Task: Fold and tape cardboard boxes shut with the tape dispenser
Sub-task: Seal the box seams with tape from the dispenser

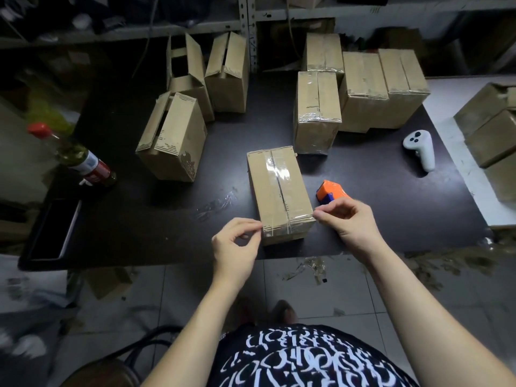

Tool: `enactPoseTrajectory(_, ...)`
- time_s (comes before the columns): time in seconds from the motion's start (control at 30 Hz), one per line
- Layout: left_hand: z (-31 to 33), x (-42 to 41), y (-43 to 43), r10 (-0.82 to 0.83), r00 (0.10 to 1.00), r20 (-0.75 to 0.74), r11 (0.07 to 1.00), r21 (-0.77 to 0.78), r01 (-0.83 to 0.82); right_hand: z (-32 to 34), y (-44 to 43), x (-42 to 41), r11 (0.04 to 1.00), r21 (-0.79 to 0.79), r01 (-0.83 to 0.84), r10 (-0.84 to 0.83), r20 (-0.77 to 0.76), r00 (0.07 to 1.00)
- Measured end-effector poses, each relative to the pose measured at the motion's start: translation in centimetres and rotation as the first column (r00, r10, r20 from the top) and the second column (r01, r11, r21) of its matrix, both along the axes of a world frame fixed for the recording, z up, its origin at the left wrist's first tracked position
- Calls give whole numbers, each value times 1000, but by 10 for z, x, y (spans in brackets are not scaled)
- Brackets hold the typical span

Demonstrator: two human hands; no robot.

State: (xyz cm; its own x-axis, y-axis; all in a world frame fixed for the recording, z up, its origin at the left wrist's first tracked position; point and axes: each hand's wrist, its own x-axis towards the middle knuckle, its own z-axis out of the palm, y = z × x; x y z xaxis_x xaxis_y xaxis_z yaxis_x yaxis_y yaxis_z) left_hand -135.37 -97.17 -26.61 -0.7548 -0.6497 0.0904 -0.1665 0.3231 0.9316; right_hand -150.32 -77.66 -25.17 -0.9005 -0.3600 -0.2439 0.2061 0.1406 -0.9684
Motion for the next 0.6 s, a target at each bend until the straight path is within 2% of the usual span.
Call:
enactPoseTrajectory(0.2, -1, 2, 3, 71, 992, 107, 997, 13, -73, -2, 4, 4, 997, -23, -79, 78, -69, 995)
enactPoseTrajectory(0.33, 1, 1, 3, 68, 993, 100, 998, -18, -66, -4, 8, 4, 991, -9, -131, 129, -106, 986)
enactPoseTrajectory(0.43, -3, 1, -4, -29, 998, 50, 985, -168, 37, -5, 9, 5, 983, -1, -186, 183, -175, 968)
enactPoseTrajectory(0.6, -10, 0, -21, -217, 975, -44, 864, -474, 171, -6, 5, 6, 970, 115, -212, 239, -348, 906)
